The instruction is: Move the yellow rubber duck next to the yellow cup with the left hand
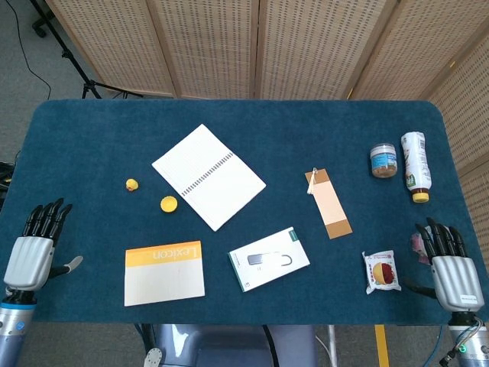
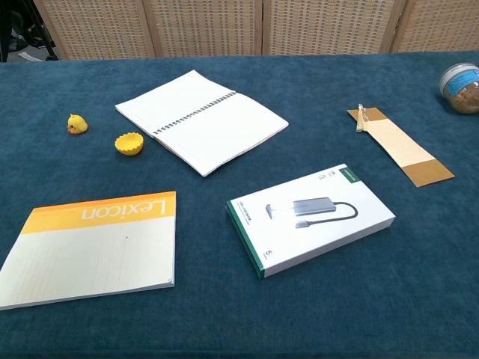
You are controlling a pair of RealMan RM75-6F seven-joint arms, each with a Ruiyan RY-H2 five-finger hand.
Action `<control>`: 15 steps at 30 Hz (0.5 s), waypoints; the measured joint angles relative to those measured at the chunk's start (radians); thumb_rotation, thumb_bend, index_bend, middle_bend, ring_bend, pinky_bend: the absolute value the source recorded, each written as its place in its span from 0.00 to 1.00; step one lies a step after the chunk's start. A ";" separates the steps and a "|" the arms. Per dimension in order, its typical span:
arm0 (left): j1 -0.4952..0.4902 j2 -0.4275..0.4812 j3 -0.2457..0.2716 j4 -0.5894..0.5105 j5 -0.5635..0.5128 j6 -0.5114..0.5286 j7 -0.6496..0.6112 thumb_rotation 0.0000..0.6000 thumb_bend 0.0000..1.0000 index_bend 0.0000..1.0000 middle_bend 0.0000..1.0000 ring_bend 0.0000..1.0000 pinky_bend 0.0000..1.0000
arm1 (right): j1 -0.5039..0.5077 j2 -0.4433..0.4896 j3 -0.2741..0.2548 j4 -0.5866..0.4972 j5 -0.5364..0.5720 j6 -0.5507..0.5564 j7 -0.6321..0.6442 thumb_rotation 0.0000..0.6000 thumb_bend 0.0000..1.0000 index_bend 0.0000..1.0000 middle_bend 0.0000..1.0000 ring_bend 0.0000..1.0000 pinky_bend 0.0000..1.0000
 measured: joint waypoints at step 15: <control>0.000 -0.001 0.004 -0.006 0.006 0.001 0.006 1.00 0.00 0.00 0.00 0.00 0.00 | -0.004 0.002 -0.006 0.000 -0.009 0.006 0.005 1.00 0.00 0.00 0.00 0.00 0.00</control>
